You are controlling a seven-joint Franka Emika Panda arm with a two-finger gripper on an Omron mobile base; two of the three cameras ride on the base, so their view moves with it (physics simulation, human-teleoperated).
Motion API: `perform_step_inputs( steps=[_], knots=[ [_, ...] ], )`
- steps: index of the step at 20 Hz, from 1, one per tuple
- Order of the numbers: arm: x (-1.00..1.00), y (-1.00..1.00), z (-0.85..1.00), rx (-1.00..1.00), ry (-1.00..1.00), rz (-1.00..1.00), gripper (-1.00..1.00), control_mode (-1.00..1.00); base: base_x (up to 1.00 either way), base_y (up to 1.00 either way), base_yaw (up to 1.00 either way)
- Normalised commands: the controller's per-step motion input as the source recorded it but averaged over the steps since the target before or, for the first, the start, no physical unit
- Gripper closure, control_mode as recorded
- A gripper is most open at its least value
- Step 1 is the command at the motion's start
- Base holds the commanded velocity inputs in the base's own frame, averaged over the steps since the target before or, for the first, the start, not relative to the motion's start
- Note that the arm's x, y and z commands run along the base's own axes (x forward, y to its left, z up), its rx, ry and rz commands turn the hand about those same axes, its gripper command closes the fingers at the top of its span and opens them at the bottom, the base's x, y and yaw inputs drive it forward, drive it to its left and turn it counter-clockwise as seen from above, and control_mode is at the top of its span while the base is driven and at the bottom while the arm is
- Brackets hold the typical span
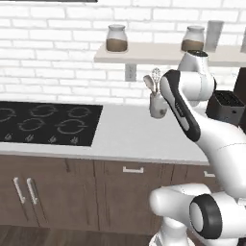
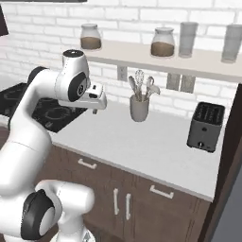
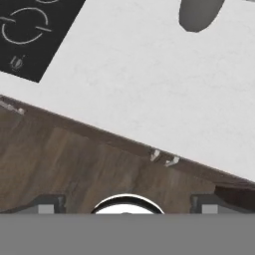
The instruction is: Navigate to the stand mixer.
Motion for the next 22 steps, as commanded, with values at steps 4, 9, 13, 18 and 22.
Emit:
perform_step_inputs(
  steps=[4, 9, 13, 18, 22],
  knots=[
    [0.00, 0.00, 0.00, 0.00, 0.00, 0.00, -1.00, 1.00, -0.27, 0.64, 0.71],
    [0.00, 0.00, 0.00, 0.00, 0.00, 0.00, -1.00, 1.00, -0.15, 0.77, 0.71],
    [0.00, 0.00, 0.00, 0.00, 0.00, 0.00, -1.00, 1.00, -0.02, 0.69, 0.76],
    [0.00, 0.00, 0.00, 0.00, 0.00, 0.00, -1.00, 1.00, 0.00, 0.63, 0.78],
    [0.00, 0.00, 0.00, 0.00, 0.00, 0.00, -1.00, 1.00, 0.00, 0.54, 0.79]
  ],
)
